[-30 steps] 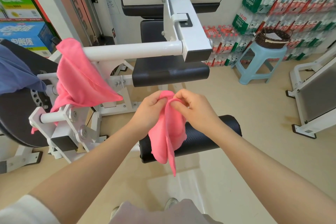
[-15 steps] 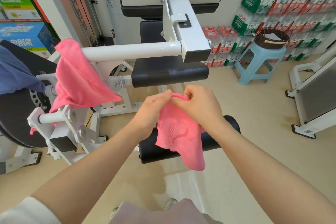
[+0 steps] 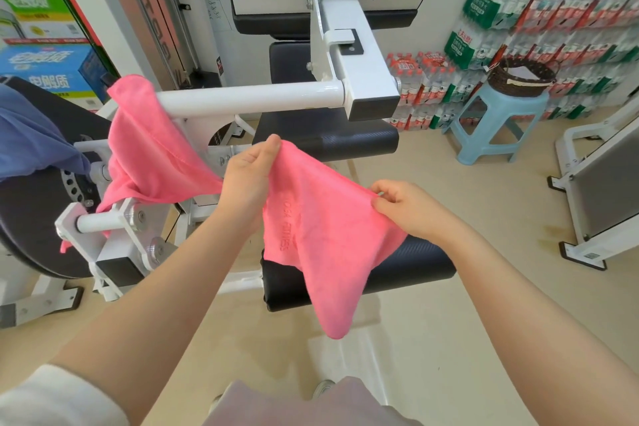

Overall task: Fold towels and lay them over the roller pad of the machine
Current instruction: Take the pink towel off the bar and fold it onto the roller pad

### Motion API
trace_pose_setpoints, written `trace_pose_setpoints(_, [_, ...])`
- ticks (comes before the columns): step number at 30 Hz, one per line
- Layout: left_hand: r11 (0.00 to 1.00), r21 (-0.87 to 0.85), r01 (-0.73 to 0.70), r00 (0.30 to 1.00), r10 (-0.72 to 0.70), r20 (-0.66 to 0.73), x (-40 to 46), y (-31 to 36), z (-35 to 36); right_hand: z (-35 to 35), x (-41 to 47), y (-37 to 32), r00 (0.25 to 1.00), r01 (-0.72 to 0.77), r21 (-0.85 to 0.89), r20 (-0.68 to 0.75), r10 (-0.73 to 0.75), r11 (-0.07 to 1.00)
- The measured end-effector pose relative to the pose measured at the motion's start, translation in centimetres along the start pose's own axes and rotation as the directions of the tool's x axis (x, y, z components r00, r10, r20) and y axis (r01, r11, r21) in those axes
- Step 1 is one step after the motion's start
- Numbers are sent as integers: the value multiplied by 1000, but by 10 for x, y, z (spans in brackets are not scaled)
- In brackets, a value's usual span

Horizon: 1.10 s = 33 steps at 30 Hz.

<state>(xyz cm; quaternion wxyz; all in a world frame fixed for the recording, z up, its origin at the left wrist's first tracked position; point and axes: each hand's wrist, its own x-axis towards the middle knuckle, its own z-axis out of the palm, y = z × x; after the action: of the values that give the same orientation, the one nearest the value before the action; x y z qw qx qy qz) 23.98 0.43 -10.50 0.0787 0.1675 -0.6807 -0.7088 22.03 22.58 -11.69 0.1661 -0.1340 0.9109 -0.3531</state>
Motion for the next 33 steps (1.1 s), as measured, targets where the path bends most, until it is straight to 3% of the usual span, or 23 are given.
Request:
trace_pose_setpoints(3, [998, -56, 11, 990, -19, -138, 5, 2, -6, -6, 5, 17, 997, -74, -207, -35, 68, 976])
trace_pose_setpoints(6, [997, -67, 32, 979, -45, -201, 10, -3, -13, -9, 5, 22, 993, -84, -382, 42, 108, 920])
trace_pose_setpoints(10, [996, -82, 33, 972, -51, -228, 6, -16, -18, -6, 9, 15, 993, -60, -566, -117, -7, 822])
trace_pose_setpoints(14, [998, -36, -55, 965, 44, -258, 0, -23, -24, -5, 5, 20, 953, -104, -474, -298, -48, 874])
trace_pose_setpoints(17, [994, -53, -92, 965, 76, -253, -4, -28, -31, -9, 2, 26, 950, -49, -477, -293, -106, 878])
trace_pose_setpoints(21, [992, -80, -101, 971, 81, -223, -6, -34, -37, -21, 3, 24, 960, 69, -255, -245, -134, 964])
trace_pose_setpoints(27, [998, 5, -68, 966, 68, -249, -4, -37, -46, -17, 24, 25, 987, 149, -504, 25, -159, 851])
trace_pose_setpoints(30, [999, -31, -23, 953, 13, -303, 5, -38, -51, -1, 34, 24, 969, 200, -613, 8, -247, 764])
trace_pose_setpoints(33, [999, -7, -36, 944, 32, -328, 20, -38, -55, 5, 48, 32, 971, 125, -672, -68, -229, 730])
